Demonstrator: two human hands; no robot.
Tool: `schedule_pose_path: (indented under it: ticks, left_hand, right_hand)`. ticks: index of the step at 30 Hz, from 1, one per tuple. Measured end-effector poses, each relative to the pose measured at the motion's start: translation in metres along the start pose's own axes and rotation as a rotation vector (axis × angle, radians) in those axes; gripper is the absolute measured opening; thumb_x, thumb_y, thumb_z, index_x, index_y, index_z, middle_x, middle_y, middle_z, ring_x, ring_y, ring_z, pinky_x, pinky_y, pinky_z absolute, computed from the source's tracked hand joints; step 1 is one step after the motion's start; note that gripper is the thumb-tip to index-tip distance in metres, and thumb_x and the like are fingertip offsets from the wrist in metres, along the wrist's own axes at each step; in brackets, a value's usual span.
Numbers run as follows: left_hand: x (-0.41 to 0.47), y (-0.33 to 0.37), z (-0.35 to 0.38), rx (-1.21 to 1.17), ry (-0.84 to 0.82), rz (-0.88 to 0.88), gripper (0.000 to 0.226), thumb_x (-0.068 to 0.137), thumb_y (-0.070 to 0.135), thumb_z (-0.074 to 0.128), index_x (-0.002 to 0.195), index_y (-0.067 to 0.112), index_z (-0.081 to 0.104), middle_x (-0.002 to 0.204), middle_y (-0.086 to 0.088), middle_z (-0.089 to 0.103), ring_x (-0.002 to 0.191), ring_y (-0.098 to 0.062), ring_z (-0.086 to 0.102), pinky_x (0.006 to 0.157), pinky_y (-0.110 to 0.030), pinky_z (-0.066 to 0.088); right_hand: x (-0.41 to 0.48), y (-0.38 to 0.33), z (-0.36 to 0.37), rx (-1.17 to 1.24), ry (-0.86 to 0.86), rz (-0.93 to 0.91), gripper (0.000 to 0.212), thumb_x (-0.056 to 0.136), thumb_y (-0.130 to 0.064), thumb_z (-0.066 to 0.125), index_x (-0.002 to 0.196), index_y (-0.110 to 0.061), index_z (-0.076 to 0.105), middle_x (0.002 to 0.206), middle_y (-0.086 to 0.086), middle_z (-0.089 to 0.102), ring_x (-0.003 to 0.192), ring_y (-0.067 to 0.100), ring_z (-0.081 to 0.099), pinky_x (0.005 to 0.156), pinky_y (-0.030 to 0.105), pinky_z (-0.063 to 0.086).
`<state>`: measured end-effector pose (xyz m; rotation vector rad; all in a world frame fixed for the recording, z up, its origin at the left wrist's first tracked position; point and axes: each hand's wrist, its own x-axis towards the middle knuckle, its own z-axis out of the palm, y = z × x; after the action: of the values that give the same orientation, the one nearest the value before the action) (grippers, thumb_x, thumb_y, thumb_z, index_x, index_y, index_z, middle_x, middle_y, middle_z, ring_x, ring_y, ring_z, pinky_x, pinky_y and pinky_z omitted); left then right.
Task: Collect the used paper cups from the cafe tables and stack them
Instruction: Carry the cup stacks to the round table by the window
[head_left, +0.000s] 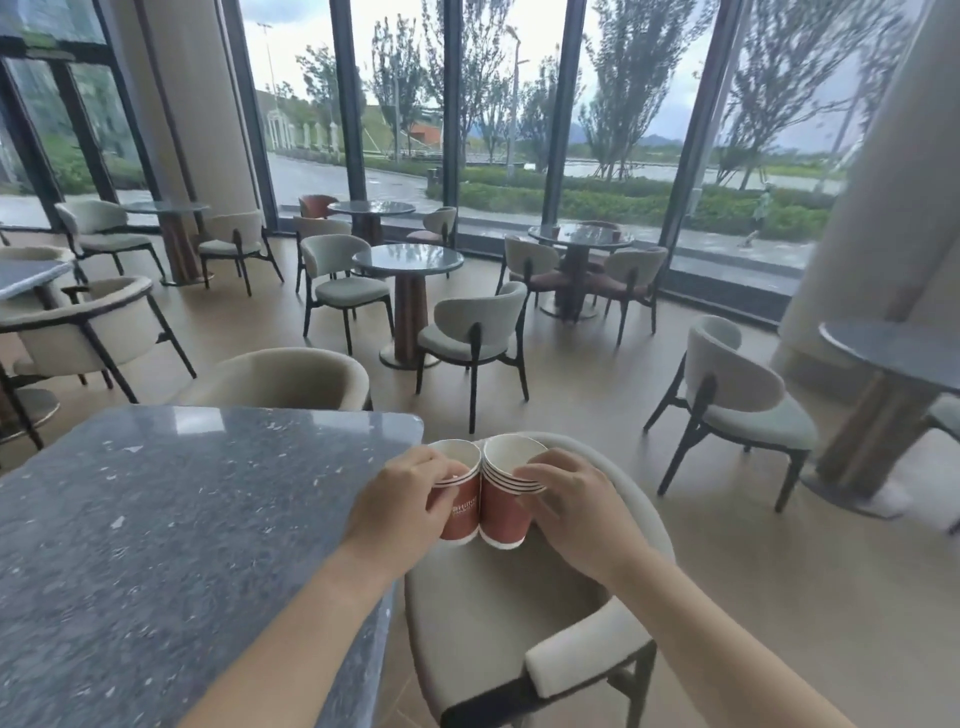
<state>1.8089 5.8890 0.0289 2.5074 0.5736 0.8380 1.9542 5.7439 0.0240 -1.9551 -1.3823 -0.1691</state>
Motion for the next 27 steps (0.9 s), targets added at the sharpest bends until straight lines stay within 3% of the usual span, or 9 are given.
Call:
schedule_pose_path:
  ticks: [2, 4, 7, 9, 13, 18, 22, 27]
  left_hand:
    - [0.003, 0.010, 0.008, -0.033, -0.026, 0.032, 0.019, 0.083, 0.015, 0.061, 0.096, 0.027, 0.069, 0.096, 0.012, 0.064, 0.093, -0.014, 0.060, 0.078, -0.035, 0.051]
    - [0.009, 0.019, 0.019, -0.043, -0.044, 0.061, 0.019, 0.083, 0.015, 0.062, 0.096, 0.025, 0.070, 0.096, 0.010, 0.064, 0.093, -0.015, 0.061, 0.078, -0.034, 0.051]
    - [0.016, 0.033, 0.040, -0.034, -0.057, 0.076, 0.018, 0.081, 0.014, 0.061, 0.095, 0.022, 0.071, 0.093, 0.006, 0.065, 0.093, -0.019, 0.061, 0.078, -0.035, 0.050]
    - [0.021, 0.044, 0.058, -0.051, -0.081, 0.088, 0.017, 0.081, 0.015, 0.062, 0.093, 0.023, 0.070, 0.093, 0.006, 0.064, 0.091, -0.018, 0.061, 0.076, -0.036, 0.051]
    - [0.035, 0.069, 0.102, -0.069, -0.142, 0.129, 0.016, 0.080, 0.019, 0.063, 0.091, 0.030, 0.068, 0.094, 0.012, 0.064, 0.091, -0.012, 0.060, 0.071, -0.026, 0.047]
    - [0.062, 0.133, 0.182, -0.106, -0.251, 0.216, 0.018, 0.082, 0.020, 0.060, 0.095, 0.031, 0.067, 0.101, 0.014, 0.064, 0.094, -0.012, 0.058, 0.073, -0.022, 0.041]
    - [0.083, 0.196, 0.256, -0.154, -0.320, 0.261, 0.020, 0.083, 0.018, 0.060, 0.097, 0.031, 0.065, 0.103, 0.012, 0.064, 0.095, -0.014, 0.058, 0.075, -0.028, 0.047]
    - [0.094, 0.260, 0.358, -0.200, -0.402, 0.259, 0.018, 0.082, 0.019, 0.063, 0.095, 0.032, 0.065, 0.101, 0.012, 0.064, 0.091, -0.013, 0.057, 0.073, -0.026, 0.043]
  right_hand:
    - [-0.012, 0.005, -0.010, -0.052, 0.048, 0.035, 0.024, 0.077, -0.013, 0.069, 0.096, -0.029, 0.068, 0.098, -0.015, 0.063, 0.085, 0.002, 0.051, 0.077, -0.006, 0.026]
    - [-0.021, 0.014, -0.016, -0.052, 0.077, 0.065, 0.025, 0.076, -0.011, 0.069, 0.095, -0.028, 0.068, 0.097, -0.015, 0.062, 0.085, 0.003, 0.053, 0.078, -0.003, 0.030]
    - [-0.030, 0.030, -0.021, -0.025, 0.084, 0.111, 0.026, 0.076, -0.004, 0.066, 0.095, -0.022, 0.069, 0.096, -0.013, 0.059, 0.089, 0.015, 0.059, 0.078, 0.020, 0.047]
    - [-0.038, 0.042, -0.030, -0.026, 0.112, 0.145, 0.029, 0.074, 0.001, 0.065, 0.092, -0.021, 0.069, 0.095, -0.012, 0.060, 0.088, 0.017, 0.060, 0.076, 0.028, 0.050]
    - [-0.060, 0.078, -0.058, -0.081, 0.141, 0.207, 0.031, 0.073, 0.001, 0.066, 0.092, -0.023, 0.069, 0.097, -0.014, 0.059, 0.091, 0.012, 0.059, 0.078, 0.022, 0.047]
    - [-0.095, 0.148, -0.110, -0.142, 0.170, 0.368, 0.025, 0.075, -0.001, 0.066, 0.095, -0.015, 0.070, 0.104, -0.001, 0.064, 0.099, 0.018, 0.058, 0.086, 0.016, 0.038]
    - [-0.128, 0.219, -0.158, -0.165, 0.196, 0.480, 0.021, 0.076, 0.000, 0.067, 0.094, -0.012, 0.070, 0.104, 0.003, 0.064, 0.100, 0.021, 0.058, 0.086, 0.022, 0.041]
    - [-0.175, 0.303, -0.208, -0.188, 0.222, 0.585, 0.020, 0.077, -0.002, 0.068, 0.094, -0.012, 0.070, 0.103, 0.002, 0.064, 0.099, 0.021, 0.057, 0.084, 0.014, 0.034]
